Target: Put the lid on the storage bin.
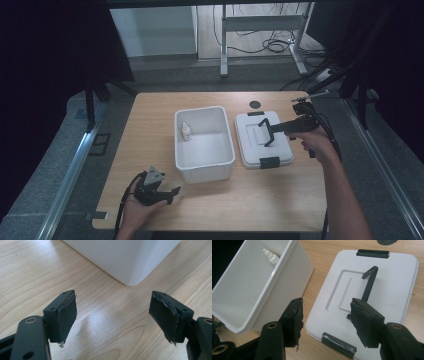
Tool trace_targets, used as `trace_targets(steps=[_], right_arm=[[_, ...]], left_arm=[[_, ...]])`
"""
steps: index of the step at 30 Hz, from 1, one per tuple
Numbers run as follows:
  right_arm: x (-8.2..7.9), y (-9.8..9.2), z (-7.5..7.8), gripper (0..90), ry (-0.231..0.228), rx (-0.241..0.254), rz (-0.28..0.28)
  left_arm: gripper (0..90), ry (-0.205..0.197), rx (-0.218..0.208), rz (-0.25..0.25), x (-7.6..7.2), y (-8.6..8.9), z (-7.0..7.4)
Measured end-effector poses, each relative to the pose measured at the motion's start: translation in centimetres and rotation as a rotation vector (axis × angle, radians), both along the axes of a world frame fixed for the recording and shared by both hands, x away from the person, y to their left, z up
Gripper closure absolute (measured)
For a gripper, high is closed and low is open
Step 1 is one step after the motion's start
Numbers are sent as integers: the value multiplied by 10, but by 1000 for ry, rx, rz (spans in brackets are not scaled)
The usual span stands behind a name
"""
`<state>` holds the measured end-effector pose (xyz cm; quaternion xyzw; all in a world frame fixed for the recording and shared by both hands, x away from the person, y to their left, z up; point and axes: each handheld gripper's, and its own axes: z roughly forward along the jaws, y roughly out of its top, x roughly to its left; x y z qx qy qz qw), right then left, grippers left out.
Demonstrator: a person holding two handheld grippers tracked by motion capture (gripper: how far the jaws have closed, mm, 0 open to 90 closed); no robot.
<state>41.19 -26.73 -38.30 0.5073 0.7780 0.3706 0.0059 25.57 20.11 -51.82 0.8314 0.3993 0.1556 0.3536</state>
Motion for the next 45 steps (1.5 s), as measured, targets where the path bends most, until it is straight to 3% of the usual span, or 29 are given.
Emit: trace_targets(steps=[10, 22, 33, 45], right_arm=[[22, 10, 1, 504, 72, -44, -2], [50, 14, -10, 557, 142, -91, -16], [69, 11, -32, 621, 185, -142, -41], [87, 8, -56, 638, 241, -143, -78]], left_arm=[[226, -1, -3, -3, 0, 0, 1], [226, -2, -9, -8, -1, 0, 2], [226, 3, -6, -9, 0, 0, 1], [225, 4, -9, -9, 1, 2, 0]])
